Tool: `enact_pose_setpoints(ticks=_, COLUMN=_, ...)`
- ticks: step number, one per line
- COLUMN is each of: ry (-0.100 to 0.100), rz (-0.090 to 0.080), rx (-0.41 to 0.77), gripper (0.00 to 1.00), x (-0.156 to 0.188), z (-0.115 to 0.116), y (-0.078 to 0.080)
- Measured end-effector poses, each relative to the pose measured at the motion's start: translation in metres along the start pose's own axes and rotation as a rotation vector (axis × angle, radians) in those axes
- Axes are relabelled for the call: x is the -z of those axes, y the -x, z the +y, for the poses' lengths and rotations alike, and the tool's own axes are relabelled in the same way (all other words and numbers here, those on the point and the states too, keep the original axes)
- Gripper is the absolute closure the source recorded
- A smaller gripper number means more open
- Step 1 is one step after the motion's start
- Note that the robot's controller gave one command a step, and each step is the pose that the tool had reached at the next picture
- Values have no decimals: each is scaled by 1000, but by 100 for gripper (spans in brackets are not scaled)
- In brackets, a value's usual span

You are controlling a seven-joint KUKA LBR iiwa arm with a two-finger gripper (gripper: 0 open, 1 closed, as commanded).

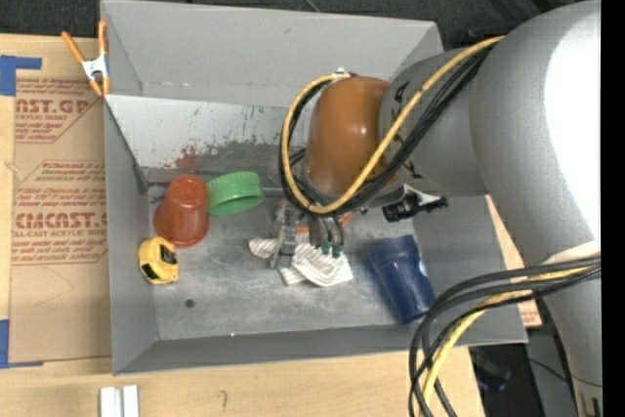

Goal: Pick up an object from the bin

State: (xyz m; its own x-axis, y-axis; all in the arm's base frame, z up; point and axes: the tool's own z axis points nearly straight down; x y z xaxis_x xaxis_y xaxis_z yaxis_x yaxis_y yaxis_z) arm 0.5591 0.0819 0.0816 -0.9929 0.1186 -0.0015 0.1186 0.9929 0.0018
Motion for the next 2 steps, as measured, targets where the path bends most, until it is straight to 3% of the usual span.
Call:
enact_pose_setpoints(ticks=1, ry=0, rz=0, rx=0, gripper=100, x=0, z=0, y=0)
enact_pose_setpoints(ticks=2, ry=0, rz=-1, rx=34, gripper=100, x=141, z=-3, y=11)
